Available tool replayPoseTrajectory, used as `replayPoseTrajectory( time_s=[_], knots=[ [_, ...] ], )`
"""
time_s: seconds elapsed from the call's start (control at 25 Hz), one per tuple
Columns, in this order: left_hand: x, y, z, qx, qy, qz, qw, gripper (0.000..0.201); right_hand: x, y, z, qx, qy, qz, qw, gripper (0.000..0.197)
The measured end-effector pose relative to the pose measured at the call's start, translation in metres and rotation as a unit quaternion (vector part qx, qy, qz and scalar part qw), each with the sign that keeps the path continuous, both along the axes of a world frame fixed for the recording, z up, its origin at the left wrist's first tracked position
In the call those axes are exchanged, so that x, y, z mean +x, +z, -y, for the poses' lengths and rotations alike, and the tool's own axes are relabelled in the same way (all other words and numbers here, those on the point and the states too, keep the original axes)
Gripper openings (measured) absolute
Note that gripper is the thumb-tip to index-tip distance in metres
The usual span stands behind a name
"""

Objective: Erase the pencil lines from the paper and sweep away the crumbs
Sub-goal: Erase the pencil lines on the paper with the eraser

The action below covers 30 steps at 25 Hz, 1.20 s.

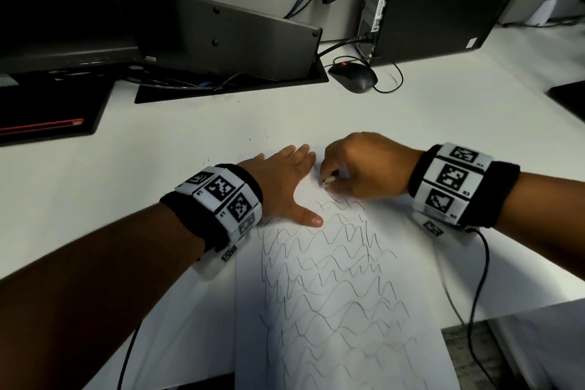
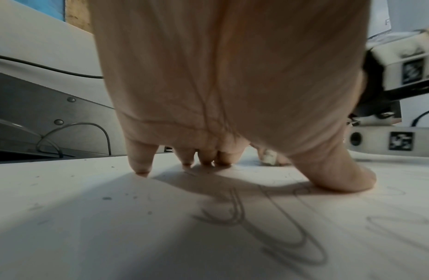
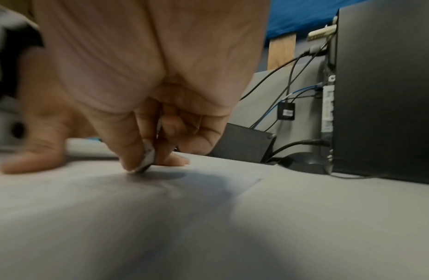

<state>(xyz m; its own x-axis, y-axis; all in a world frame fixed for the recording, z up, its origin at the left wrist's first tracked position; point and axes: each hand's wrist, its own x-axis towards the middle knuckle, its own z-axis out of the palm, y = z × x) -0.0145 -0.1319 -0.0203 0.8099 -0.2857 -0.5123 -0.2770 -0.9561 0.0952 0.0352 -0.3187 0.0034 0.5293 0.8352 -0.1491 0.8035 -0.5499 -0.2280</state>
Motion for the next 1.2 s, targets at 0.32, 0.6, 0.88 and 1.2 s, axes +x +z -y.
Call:
replayPoseTrajectory(
  time_s=[0.32,0.6,0.88,1.2],
  knots=[
    [-0.006,0.001,-0.005,-0.004,0.008,-0.003,1.0,0.12,0.02,-0.009,0.013,0.061,-0.091,-0.024,0.994,0.011],
    [0.0,0.012,0.022,-0.012,0.013,0.051,0.999,0.109,0.013,-0.007,0.007,0.005,-0.058,0.021,0.998,0.019],
    [0.004,0.005,0.022,-0.023,0.005,0.032,0.999,0.111,-0.003,-0.006,0.009,0.011,0.017,-0.003,1.0,0.016],
    [0.005,-0.001,0.017,-0.039,-0.002,0.038,0.999,0.106,0.002,-0.006,-0.001,-0.02,0.021,0.022,0.999,0.015]
  ],
)
